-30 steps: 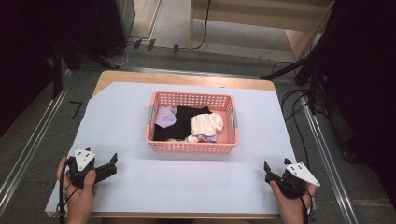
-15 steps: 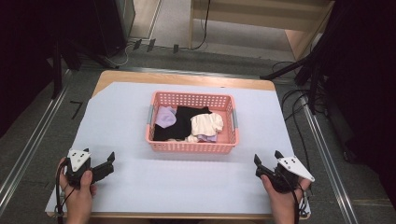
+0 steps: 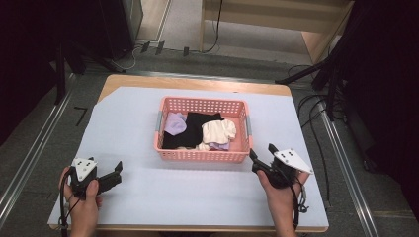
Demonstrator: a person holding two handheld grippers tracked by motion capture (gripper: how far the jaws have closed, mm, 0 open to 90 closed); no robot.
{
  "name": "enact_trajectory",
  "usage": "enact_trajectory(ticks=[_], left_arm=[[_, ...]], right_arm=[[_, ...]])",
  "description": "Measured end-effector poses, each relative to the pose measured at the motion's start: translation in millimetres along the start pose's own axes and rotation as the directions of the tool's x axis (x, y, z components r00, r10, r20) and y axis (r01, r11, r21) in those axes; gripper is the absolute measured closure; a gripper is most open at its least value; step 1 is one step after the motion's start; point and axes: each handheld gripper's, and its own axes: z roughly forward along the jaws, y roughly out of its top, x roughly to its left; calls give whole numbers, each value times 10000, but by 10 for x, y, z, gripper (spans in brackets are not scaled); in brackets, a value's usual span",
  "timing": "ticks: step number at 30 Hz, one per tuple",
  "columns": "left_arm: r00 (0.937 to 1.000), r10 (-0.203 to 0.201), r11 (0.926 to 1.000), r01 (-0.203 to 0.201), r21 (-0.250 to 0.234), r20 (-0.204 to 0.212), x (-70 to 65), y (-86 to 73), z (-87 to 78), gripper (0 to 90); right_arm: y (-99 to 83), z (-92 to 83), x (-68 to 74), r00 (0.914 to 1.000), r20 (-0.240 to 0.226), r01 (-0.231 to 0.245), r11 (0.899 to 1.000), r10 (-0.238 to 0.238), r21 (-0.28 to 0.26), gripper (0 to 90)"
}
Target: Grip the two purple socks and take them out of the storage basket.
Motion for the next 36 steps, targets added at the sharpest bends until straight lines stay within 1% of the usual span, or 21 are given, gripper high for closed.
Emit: enact_trajectory(ticks=[5, 6, 7, 9, 10, 11, 13, 16, 18, 21, 22, 23, 24, 26, 29, 30, 31, 32, 33, 35, 36], left_arm=[[10000, -63, 10000, 63, -9, 21, 3, -2, -5, 100], [10000, -75, 9999, 75, -84, 19, 0, -5, -1, 100], [10000, -59, 10000, 59, -80, 21, 0, -5, -1, 100], [10000, -7, 10000, 7, -81, -9, -2, -5, 1, 100], [10000, -7, 10000, 7, -81, -9, -2, -5, 1, 100], [10000, 6, 10000, -6, 3, 22, -1, -2, -2, 100], [10000, -6, 10000, 6, 38, 20, -1, 0, 0, 100], [10000, -38, 10000, 38, 56, 4, 0, 0, 10, 100], [10000, -32, 10000, 31, 81, 17, 2, 2, 13, 100], [10000, -16, 9999, 16, 119, 4, 1, 3, 14, 100], [10000, -16, 9999, 16, 120, -9, 1, 3, 13, 100], [10000, -18, 9999, 18, 100, 1, 1, 2, 14, 100], [10000, 11, 9999, -11, 117, 29, 3, 2, 13, 100], [10000, 42, 9999, -42, 125, 21, 3, 3, 12, 100], [10000, 14, 9999, -14, 153, 13, 0, 4, 16, 100], [10000, 13, 9999, -13, 148, 7, -1, 4, 16, 100], [10000, 13, 9999, -13, 137, 16, 0, 3, 16, 100], [10000, 12, 9999, -12, 137, 22, 0, 3, 16, 100], [10000, 20, 9999, -20, 157, 12, -1, 3, 17, 100], [10000, 12, 9998, -13, 197, 41, -3, 5, 20, 100], [10000, 12, 9998, -13, 197, 41, -3, 5, 20, 100]], right_arm=[[99, 195, 198, 9995, -299, 74, 9999, -71, 111, 353], [108, 237, 229, 9994, -321, 99, 9999, -95, 140, 358], [116, 275, 265, 9993, -372, 49, 9997, -40, 226, 364], [123, 353, 320, 9989, -466, 27, 9993, -10, 367, 385], [123, 353, 320, 9989, -466, 27, 9993, -10, 367, 385], [129, 425, 364, 9984, -567, 48, 9987, -19, 512, 417], [143, 492, 388, 9977, -675, 101, 9980, -59, 623, 448], [174, 577, 412, 9979, -650, 14, 9971, 35, 761, 494], [190, 639, 419, 9983, -586, 56, 9961, -4, 881, 517], [193, 741, 423, 9981, -595, -94, 9936, 161, 1126, 546], [202, 759, 432, 9989, -447, -59, 9928, 114, 1195, 568], [211, 779, 440, 9988, -489, -8, 9934, 64, 1147, 573], [224, 800, 448, 9975, -674, -131, 9919, 218, 1264, 584], [247, 842, 475, 9962, -850, -65, 9898, 187, 1425, 611], [266, 922, 519, 9952, -974, 113, 9837, 63, 1794, 631], [273, 949, 530, 9962, -869, 119, 9808, 51, 1946, 641], [280, 975, 536, 9962, -849, 5, 9782, 176, 2079, 647], [292, 994, 530, 9946, -991, -91, 9744, 322, 2246, 664], [303, 1009, 528, 9923, -1066, -359, 9716, 623, 2339, 676], [320, 1045, 529, 9897, -952, -800, 9635, 1074, 2554, 701], [320, 1045, 529, 9897, -952, -800, 9635, 1074, 2554, 701]])
